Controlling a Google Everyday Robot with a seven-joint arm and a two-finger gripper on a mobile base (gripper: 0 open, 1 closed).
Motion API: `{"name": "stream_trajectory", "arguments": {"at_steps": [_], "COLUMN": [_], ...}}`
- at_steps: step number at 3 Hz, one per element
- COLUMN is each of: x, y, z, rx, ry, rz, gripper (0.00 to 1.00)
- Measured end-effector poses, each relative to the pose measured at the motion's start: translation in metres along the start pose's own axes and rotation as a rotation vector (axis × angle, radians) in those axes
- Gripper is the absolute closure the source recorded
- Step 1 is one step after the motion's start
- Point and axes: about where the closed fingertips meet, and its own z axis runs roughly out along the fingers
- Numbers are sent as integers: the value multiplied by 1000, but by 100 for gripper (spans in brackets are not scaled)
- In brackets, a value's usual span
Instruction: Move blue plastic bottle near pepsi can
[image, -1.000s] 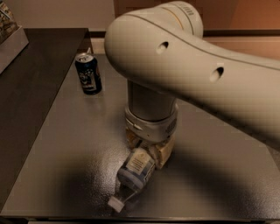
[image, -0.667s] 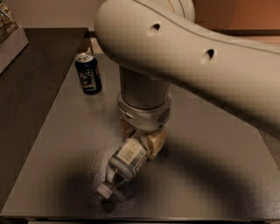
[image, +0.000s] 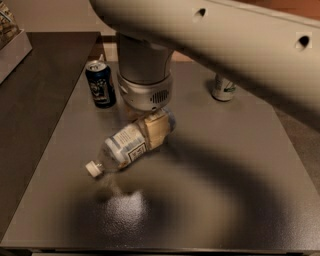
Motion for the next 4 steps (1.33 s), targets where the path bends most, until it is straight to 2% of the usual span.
{"name": "stream_trajectory", "arguments": {"at_steps": [1, 2, 3, 4], "x": [6, 13, 22, 31], "y": [-40, -73, -97, -111], "z": [-1, 6, 18, 31], "rx": [28, 59, 78, 99], "ry": [-30, -48, -46, -42], "rz": [128, 210, 255, 279], "gripper": [100, 100, 83, 60]}}
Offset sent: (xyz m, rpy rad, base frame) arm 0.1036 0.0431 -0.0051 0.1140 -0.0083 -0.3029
